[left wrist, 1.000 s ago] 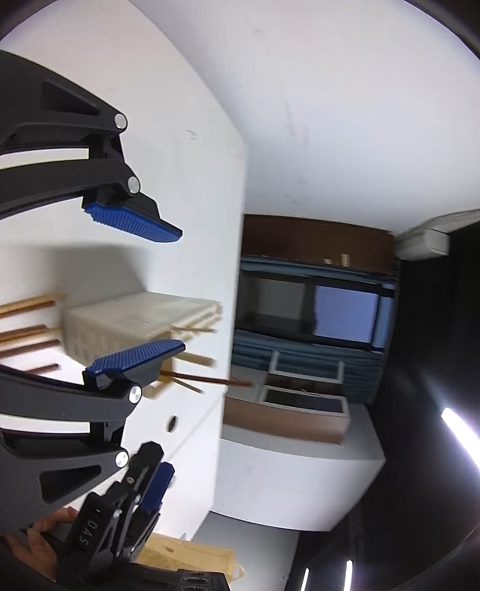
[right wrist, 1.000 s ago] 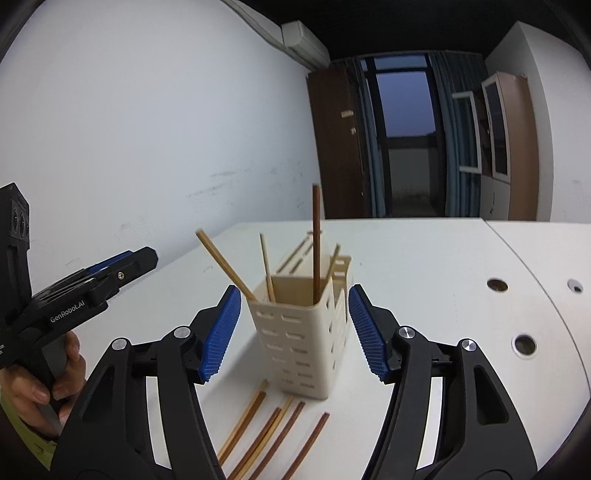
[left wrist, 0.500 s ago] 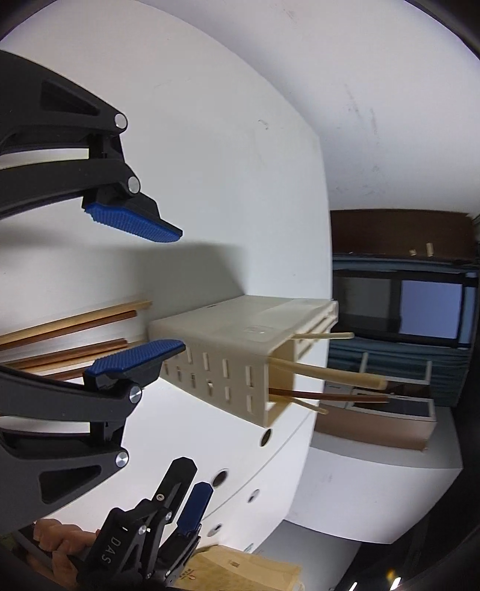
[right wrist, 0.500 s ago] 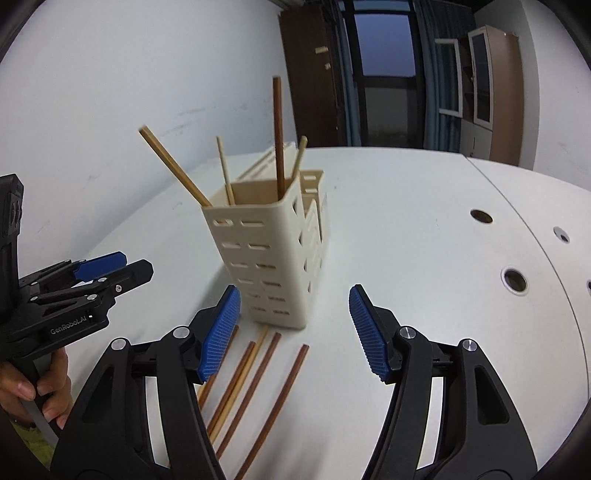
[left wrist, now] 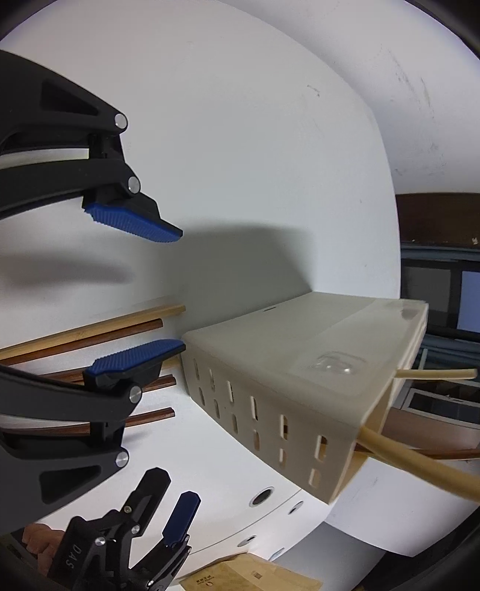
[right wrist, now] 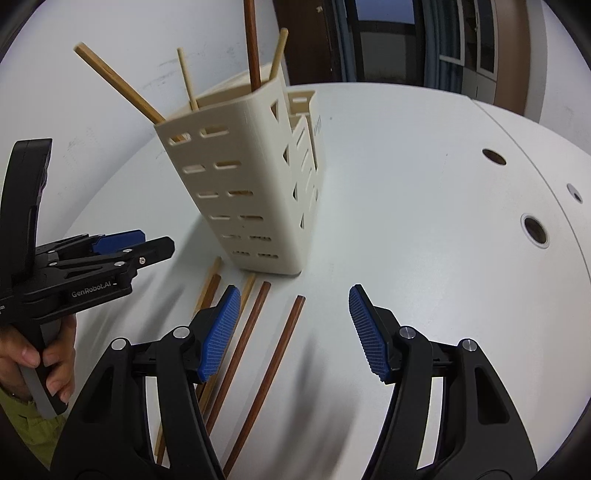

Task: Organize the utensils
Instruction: 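Lower the left tool toward a light chopstick while the right tool lowers toward a dark one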

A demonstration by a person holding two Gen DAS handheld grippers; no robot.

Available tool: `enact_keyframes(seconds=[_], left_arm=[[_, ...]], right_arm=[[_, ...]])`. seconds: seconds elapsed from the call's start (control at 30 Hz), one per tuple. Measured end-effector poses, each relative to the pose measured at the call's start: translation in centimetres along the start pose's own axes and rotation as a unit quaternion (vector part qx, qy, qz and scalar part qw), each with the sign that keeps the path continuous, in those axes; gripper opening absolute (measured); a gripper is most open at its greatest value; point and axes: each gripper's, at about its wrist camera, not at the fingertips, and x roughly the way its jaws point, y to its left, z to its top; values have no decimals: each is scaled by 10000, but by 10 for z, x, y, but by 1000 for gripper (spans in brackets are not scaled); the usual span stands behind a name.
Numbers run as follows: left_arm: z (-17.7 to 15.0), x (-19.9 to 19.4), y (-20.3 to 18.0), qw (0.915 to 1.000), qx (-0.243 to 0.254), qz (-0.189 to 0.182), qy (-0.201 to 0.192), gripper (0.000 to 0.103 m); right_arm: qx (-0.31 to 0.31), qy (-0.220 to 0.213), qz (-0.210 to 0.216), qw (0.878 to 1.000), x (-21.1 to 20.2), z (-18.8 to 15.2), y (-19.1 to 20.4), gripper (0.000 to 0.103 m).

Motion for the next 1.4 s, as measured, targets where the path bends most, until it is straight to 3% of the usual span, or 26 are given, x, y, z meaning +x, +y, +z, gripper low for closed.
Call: enact_keyframes(seconds=[0.73,1.3,1.4], left_arm=[[12,58,-4,9974,191,41,695,51],[13,81,-14,9948,368,124,941,35],[15,83,-16,9945,422,214,929,26]], right_arm=[[3,694,-143,9975,46,-9,0,47],[-233,857,-393,9953,59,-17,11,30],[-256,871,-417,9950,60,-17,11,22]])
